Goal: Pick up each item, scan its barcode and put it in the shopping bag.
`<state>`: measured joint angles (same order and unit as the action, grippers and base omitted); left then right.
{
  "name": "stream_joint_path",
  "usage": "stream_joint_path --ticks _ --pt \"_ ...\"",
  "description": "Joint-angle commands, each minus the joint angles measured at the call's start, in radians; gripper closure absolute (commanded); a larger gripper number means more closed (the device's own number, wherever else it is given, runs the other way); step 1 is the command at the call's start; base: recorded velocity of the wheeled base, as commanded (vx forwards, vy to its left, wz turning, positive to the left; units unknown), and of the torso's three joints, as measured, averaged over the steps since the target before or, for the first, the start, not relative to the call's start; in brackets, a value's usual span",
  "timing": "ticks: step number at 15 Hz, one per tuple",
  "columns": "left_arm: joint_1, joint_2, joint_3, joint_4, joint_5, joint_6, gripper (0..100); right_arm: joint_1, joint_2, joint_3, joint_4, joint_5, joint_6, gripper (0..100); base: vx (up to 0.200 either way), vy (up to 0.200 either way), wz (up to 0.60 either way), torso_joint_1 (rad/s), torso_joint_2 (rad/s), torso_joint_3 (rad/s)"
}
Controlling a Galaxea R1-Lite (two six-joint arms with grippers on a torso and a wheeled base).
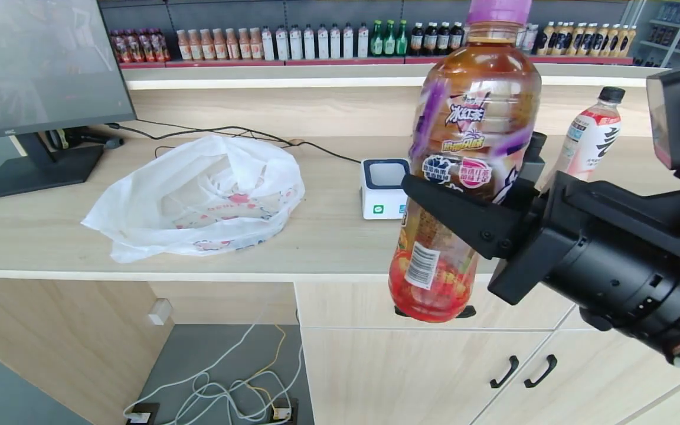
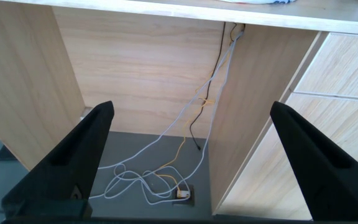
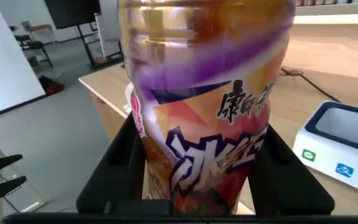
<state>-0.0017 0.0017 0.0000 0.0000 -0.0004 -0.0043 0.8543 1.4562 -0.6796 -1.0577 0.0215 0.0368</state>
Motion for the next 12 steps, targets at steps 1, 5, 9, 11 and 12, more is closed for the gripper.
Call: stream_joint_path --ticks 1,5,9,11,12 --pt "-0.001 0.000 0.000 0.000 -0.001 0.000 0 0.002 0.021 -0.003 0.007 -0.141 -0.054 100 0.000 0.000 0.00 0.000 0.00 0.000" --pt "0.000 0.000 0.000 0.000 0.000 -0.002 0 0.000 0.029 -0.009 0.001 -0.420 -0.138 100 0.000 0.000 0.00 0.000 0.00 0.000" --pt "0.000 0.000 0.000 0.000 0.000 -0.002 0 -0.017 0.029 -0.021 0.001 -0.443 -0.101 100 0.000 0.000 0.00 0.000 0.00 0.000" --pt "0.000 0.000 0.000 0.000 -0.001 -0.002 0 -0.017 0.029 -0.017 0.001 -0.443 -0.069 100 0.000 0.000 0.00 0.000 0.00 0.000" --pt "0.000 0.000 0.000 0.000 0.000 -0.002 0 -0.018 0.029 -0.021 0.001 -0.445 -0.061 100 0.200 0.000 0.00 0.002 0.00 0.007"
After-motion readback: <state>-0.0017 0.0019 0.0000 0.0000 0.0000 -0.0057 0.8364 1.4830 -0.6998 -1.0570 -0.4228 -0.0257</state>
